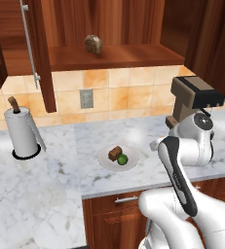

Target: Pick the avocado and bread from the counter and place them on the plate. Then pick the jam from the cabinet and place it next to the plate. Lastly close the cabinet door.

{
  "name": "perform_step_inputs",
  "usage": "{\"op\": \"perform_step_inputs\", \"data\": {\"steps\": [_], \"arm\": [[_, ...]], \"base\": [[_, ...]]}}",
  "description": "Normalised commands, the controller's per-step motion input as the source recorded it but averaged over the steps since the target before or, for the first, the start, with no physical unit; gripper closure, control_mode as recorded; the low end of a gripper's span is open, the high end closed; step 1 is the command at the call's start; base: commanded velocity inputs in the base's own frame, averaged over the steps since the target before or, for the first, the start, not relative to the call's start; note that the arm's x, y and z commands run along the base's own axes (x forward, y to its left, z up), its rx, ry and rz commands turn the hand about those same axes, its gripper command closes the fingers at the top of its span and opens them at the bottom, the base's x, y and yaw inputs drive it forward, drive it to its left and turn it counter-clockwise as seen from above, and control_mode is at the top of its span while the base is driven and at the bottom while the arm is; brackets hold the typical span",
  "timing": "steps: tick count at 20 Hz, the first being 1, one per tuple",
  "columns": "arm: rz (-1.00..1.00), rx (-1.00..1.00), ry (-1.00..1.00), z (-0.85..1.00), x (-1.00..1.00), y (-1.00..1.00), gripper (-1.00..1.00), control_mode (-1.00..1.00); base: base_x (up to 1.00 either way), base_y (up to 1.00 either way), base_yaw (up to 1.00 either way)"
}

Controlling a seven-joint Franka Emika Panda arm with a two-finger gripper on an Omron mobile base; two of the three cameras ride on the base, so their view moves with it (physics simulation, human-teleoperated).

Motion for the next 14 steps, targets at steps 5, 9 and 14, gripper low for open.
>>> {"op": "perform_step_inputs", "data": {"steps": [5,9,14], "arm": [[0.0,0.0,0.03,-0.32,0.2,-0.03,1.0,-1.0],[0.01,0.0,0.01,-0.29,0.3,-0.12,1.0,-1.0],[0.05,0.0,0.0,-0.3,0.36,-0.09,1.0,-1.0]], "base": [[0.0,0.0,0.0],[0.0,0.0,0.0],[0.0,0.0,0.0]]}}
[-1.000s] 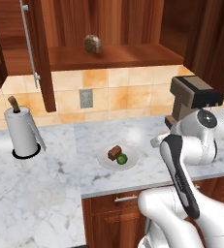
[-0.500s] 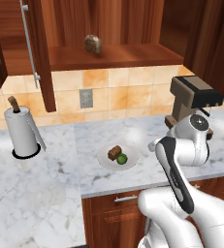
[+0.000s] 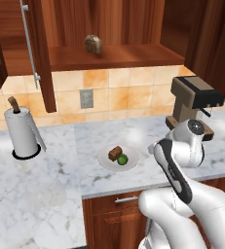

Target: Pick the avocado and bread from the counter and place them on the plate. Then pick the jam from the cabinet and place it next to the plate. Lastly close the cabinet door.

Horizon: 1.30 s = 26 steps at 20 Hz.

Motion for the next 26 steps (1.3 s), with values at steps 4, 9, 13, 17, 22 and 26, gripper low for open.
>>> {"op": "perform_step_inputs", "data": {"steps": [4,9,13,17,22,26], "arm": [[0.05,0.0,0.01,-0.29,0.33,-0.03,1.0,-1.0],[0.07,0.0,0.01,-0.29,0.31,-0.01,1.0,-1.0],[0.1,-0.02,0.0,-0.33,0.26,0.0,1.0,-1.0],[0.1,-0.01,0.0,-0.27,0.23,0.0,1.0,-1.0],[0.12,0.0,0.0,-0.18,0.19,0.0,1.0,-1.0],[0.11,0.0,-0.01,-0.12,0.12,0.0,1.0,-1.0]], "base": [[0.0,0.0,0.0],[0.0,0.0,0.0],[0.0,0.0,0.0],[0.0,0.0,0.0],[0.0,0.0,0.0],[0.0,0.0,0.0]]}}
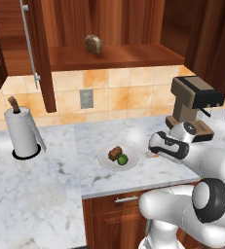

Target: Pick the avocado and bread from the counter and place them on the plate. Then pick the jam from the cabinet and place it next to the plate. Lastly close the cabinet door.

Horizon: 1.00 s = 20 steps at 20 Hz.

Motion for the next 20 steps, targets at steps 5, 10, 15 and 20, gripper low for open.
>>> {"op": "perform_step_inputs", "data": {"steps": [5,10,15,20], "arm": [[0.1,0.0,-0.01,-0.13,0.13,0.0,1.0,-1.0],[0.09,0.0,-0.03,-0.16,0.12,0.0,1.0,-1.0],[0.08,0.0,-0.04,-0.15,0.13,0.0,1.0,-1.0],[0.08,0.0,-0.05,-0.17,0.14,0.0,1.0,-1.0]], "base": [[0.0,0.0,0.0],[0.0,0.0,0.0],[0.0,0.0,0.0],[0.0,0.0,0.0]]}}
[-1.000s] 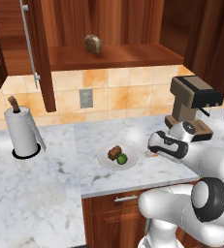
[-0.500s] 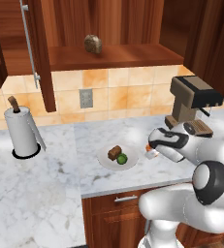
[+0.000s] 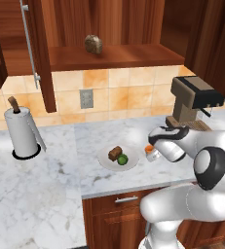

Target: Pick the avocado and bread from the counter and place them on the plate. Then pick the jam from the cabinet and place it next to the plate. Lastly close the cabinet door.

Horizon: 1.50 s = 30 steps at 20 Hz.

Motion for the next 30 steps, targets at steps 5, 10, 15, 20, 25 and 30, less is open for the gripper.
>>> {"op": "perform_step_inputs", "data": {"steps": [5,10,15,20,25,30], "arm": [[0.09,0.0,-0.04,-0.17,0.12,0.0,1.0,-1.0],[0.1,0.0,-0.05,-0.13,0.12,0.0,1.0,-1.0],[0.1,0.0,-0.04,-0.12,0.16,0.0,1.0,-1.0],[0.1,0.0,-0.03,-0.19,0.13,0.0,1.0,-1.0],[0.1,0.0,-0.01,-0.25,0.07,0.0,1.0,-1.0],[0.09,-0.02,0.0,-0.29,0.0,0.0,-1.0,-1.0]], "base": [[0.0,0.0,0.0],[0.0,0.0,0.0],[0.0,0.0,0.0],[0.0,0.0,0.0],[0.0,0.0,0.0],[0.0,0.0,0.0]]}}
